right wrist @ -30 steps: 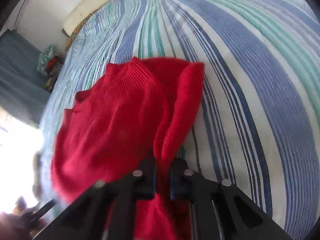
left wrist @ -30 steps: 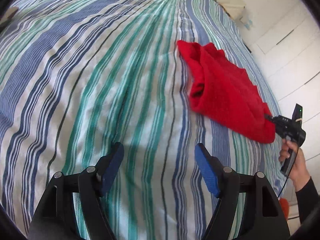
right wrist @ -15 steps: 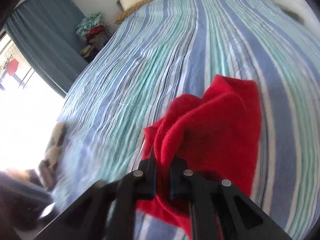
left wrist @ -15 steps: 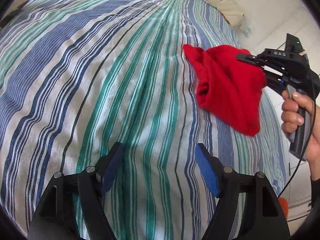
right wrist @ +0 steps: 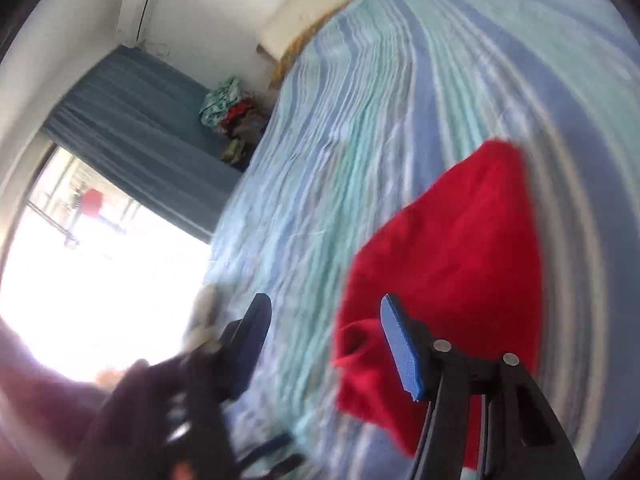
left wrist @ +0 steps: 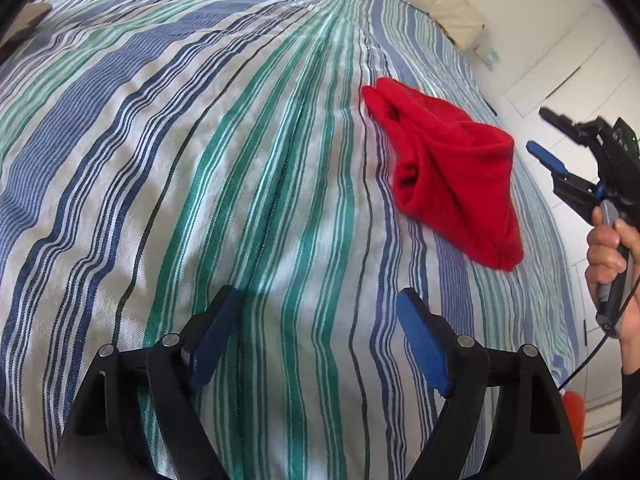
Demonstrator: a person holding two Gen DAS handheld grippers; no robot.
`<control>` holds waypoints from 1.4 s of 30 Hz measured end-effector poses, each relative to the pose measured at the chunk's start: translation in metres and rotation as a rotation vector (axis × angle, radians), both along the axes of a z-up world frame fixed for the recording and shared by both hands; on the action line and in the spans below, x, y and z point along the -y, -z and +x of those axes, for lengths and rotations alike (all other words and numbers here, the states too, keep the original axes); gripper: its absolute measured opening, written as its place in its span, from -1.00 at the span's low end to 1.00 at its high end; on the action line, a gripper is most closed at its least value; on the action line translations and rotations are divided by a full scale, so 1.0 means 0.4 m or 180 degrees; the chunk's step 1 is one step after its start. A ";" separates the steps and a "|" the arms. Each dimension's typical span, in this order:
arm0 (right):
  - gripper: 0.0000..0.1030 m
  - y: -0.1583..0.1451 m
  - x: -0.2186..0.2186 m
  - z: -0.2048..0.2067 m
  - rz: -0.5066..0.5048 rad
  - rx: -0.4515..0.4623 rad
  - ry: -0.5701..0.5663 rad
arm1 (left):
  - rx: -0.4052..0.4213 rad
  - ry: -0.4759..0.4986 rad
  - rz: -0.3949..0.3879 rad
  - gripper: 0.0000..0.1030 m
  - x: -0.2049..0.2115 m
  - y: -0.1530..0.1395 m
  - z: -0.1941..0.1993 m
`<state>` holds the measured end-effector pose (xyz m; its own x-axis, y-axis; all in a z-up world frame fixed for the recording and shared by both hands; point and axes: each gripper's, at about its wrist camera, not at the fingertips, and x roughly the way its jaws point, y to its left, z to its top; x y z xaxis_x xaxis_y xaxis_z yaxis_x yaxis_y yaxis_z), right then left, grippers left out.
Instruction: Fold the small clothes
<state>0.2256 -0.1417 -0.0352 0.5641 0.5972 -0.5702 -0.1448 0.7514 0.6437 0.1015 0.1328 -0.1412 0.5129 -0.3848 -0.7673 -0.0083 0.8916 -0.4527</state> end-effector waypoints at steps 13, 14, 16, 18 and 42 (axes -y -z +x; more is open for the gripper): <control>-0.39 0.235 -0.287 -0.103 -0.1193 -0.0031 -0.1013 | 0.0165 -0.0148 0.0009 0.61 -0.016 -0.085 0.005; -0.35 0.219 -0.276 -0.110 -0.1090 -0.0012 -0.1020 | 0.0242 -0.0096 0.0017 0.61 -0.003 -0.109 0.014; -0.08 0.166 -0.236 -0.133 -0.0916 0.0087 -0.1038 | 0.0424 0.0049 0.0010 0.61 0.034 -0.157 0.041; -0.06 0.100 -0.190 -0.162 -0.1000 0.0317 -0.0960 | 0.0562 0.0201 -0.0028 0.61 0.082 -0.197 0.084; 0.44 0.119 0.186 -0.001 -0.0647 -0.0027 0.0170 | -0.0288 0.0516 -0.0422 0.72 0.147 -0.058 0.426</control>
